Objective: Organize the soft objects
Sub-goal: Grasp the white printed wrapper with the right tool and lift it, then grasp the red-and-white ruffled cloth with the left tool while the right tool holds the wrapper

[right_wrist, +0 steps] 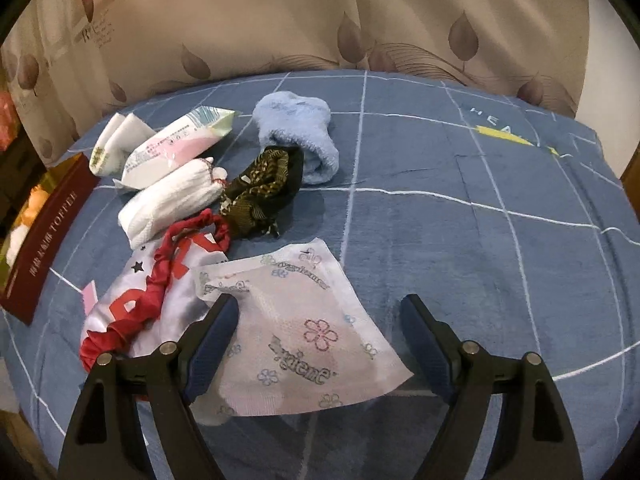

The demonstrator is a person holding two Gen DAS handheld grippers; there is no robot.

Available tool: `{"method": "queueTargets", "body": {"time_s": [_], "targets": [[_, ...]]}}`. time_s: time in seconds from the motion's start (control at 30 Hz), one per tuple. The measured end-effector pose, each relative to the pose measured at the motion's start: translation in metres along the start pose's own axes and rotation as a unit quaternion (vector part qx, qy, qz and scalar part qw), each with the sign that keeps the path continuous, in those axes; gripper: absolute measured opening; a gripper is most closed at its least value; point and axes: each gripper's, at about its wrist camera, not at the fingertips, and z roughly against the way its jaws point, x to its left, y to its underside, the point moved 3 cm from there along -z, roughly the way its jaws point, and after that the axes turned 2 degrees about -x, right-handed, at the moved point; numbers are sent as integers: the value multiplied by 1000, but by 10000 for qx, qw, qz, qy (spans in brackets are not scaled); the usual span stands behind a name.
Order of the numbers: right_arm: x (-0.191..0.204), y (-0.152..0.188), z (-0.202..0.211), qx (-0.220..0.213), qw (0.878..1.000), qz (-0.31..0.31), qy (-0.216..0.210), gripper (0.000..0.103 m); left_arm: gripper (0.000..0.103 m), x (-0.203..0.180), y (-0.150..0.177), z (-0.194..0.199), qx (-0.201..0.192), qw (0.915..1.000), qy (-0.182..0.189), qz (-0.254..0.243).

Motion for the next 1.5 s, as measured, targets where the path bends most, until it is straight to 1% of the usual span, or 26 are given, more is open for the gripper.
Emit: {"method": "queueTargets", "body": {"time_s": [0.07, 0.1, 0.13, 0.2, 0.27, 0.33, 0.4, 0.47, 0.57, 0.67, 0.77, 0.8, 0.83, 0.93, 1.0, 1.07, 1.1, 1.23, 1.4, 1.5], "targets": [[3, 0, 2, -24, 9997, 108, -211, 57, 48, -8, -3, 3, -13, 10000, 61, -75], [5, 0, 4, -36, 9995, 141, -267, 52, 48, -13, -4, 5, -21, 9999, 100, -128], [6, 1, 4, -31, 9993, 167, -326, 48, 48, -20, -5, 8, -36, 9997, 158, -190], [8, 2, 6, -56, 9992, 216, -339, 42, 48, -35, -8, 13, -48, 9991, 292, -297], [9, 3, 7, -104, 9990, 274, -351, 33, 48, -50, -10, 17, -83, 9984, 426, -358], [8, 3, 10, -163, 9989, 303, -318, 26, 48, -67, -12, 22, -77, 9972, 585, -452], [1, 2, 14, -263, 9992, 242, -158, 22, 48, -85, -15, 25, -52, 9953, 775, -573], [-11, -1, 17, -336, 9993, 125, 46, 21, 48, -104, -16, 29, -31, 9927, 981, -704], [-38, -4, 18, -414, 9980, -180, 433, 21, 48, -136, -16, 39, 39, 9861, 1397, -897], [-59, -6, 15, -424, 9961, -353, 695, 21, 48, -170, -15, 47, 222, 9757, 1918, -1034], [-63, -6, 13, -422, 9963, -442, 610, 22, 49, -209, -13, 56, 446, 9597, 2482, -1240], [-64, -7, 13, -410, 9964, -408, 628, 22, 51, -221, -12, 59, 544, 9526, 2692, -1309], [-64, -7, 12, -388, 9965, -354, 654, 23, 55, -237, -10, 62, 690, 9418, 2992, -1367], [-65, -8, 11, -374, 9965, -281, 689, 25, 56, -271, -11, 70, 877, 9235, 3461, -1401], [-66, -7, 12, -378, 9968, -339, 620, 25, 57, -289, -11, 75, 879, 9169, 3594, -1499], [-67, -8, 10, -376, 9971, -409, 529, 26, 59, -305, -10, 77, 867, 9153, 3617, -1549], [-67, -8, 10, -379, 9971, -432, 496, 26, 59, -313, -10, 75, 904, 9129, 3659, -1567], [-65, -6, 11, -380, 9973, -451, 436, 28, 59, -340, -4, 62, 1246, 9044, 3784, -1531], [-66, -6, 10, -383, 9974, -469, 378, 29, 59, -357, 7, 43, 1467, 9060, 3676, -1502], [-67, -6, 10, -382, 9975, -468, 368, 29, 59, -367, 12, 37, 1534, 9037, 3681, -1560]]}}
